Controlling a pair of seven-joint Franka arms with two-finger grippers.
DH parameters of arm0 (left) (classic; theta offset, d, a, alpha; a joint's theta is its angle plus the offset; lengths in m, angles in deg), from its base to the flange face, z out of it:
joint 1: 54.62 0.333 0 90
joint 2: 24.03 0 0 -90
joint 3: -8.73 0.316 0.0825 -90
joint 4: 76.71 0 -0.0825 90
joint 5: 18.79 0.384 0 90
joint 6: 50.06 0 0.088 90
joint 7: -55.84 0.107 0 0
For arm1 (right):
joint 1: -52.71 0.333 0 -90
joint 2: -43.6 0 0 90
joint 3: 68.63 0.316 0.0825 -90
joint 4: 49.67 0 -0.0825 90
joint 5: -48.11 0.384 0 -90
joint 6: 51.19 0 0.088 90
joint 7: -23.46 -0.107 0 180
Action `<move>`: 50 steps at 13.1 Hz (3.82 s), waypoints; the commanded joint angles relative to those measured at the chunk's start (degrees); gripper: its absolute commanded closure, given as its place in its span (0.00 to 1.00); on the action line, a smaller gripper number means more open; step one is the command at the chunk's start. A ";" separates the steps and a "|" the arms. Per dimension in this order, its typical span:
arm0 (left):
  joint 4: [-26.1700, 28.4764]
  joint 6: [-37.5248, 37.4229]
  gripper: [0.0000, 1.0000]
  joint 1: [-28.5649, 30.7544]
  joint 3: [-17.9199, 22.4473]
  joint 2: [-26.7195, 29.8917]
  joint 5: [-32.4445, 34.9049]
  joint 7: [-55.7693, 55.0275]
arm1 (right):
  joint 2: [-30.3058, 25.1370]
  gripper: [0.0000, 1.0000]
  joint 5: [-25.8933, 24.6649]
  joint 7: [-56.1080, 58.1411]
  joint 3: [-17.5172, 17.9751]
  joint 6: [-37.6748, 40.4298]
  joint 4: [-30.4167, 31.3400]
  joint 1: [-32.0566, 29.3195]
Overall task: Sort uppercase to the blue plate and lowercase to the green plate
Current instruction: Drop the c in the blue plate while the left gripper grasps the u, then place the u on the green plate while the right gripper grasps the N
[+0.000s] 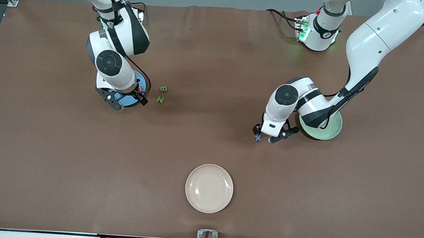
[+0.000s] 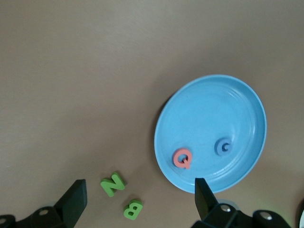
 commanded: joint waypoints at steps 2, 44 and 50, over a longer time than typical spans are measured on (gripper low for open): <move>0.24 0.12 0.14 -0.16 0.51 -0.44 -0.60 -0.39 | -0.79 0.00 1.19 4.39 0.66 -4.51 0.20 -0.79; 25.11 -5.95 0.86 47.92 -22.70 0.27 13.02 36.88 | 10.20 0.16 1.10 17.67 1.36 -36.34 13.91 7.73; 25.64 -4.89 0.47 47.74 -21.64 0.27 13.99 36.70 | 10.29 0.27 1.10 17.67 1.45 -36.43 14.97 7.91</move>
